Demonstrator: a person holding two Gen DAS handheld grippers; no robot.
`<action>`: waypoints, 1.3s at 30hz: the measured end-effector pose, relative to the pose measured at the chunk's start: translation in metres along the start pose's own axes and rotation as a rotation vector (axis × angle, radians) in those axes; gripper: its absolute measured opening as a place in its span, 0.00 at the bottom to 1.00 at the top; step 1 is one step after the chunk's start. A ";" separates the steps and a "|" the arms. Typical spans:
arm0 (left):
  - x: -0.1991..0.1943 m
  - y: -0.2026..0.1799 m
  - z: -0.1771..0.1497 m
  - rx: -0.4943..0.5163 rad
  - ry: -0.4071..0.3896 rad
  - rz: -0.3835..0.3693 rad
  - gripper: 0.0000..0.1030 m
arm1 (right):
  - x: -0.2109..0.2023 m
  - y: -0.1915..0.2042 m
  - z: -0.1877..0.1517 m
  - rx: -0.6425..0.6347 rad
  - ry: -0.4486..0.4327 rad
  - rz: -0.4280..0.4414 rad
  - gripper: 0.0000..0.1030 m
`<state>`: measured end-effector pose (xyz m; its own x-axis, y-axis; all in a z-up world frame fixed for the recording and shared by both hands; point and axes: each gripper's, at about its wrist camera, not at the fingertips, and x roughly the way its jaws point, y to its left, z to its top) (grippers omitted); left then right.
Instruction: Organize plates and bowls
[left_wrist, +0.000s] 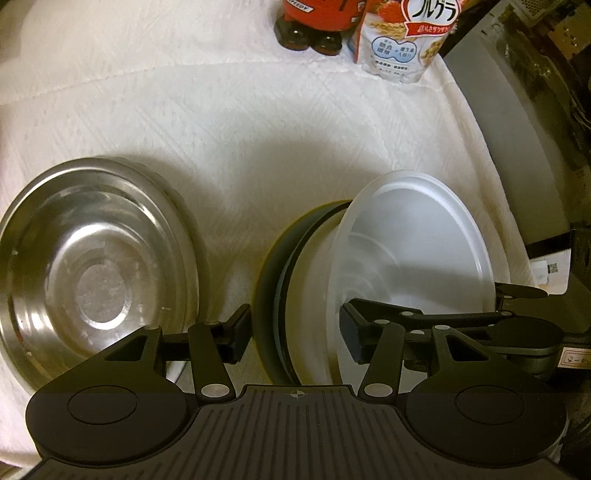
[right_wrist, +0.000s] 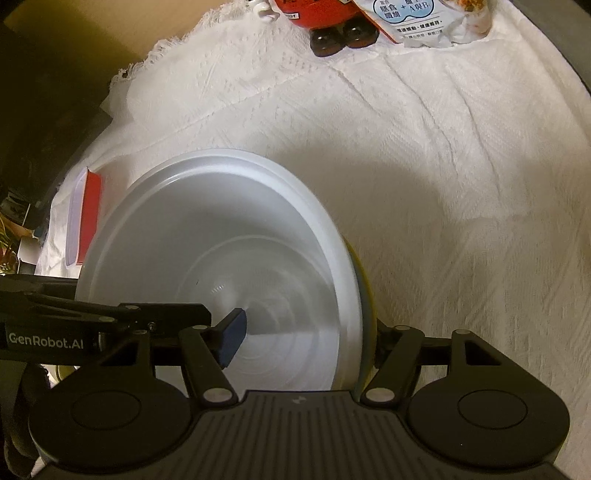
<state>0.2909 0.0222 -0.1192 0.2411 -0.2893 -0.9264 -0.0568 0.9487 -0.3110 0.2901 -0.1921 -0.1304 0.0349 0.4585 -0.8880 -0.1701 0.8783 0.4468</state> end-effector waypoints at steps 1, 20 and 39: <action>0.000 0.001 0.000 -0.011 0.001 -0.005 0.53 | 0.000 0.000 0.000 0.001 -0.001 -0.004 0.65; 0.005 0.004 0.000 -0.026 0.019 -0.009 0.49 | -0.002 0.004 -0.006 0.006 -0.035 -0.004 0.61; 0.000 0.001 -0.010 0.033 -0.012 0.003 0.48 | -0.008 0.021 -0.010 -0.170 -0.105 -0.136 0.65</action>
<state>0.2814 0.0221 -0.1222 0.2522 -0.2856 -0.9246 -0.0250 0.9532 -0.3012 0.2767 -0.1785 -0.1151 0.1692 0.3565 -0.9189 -0.3199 0.9017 0.2909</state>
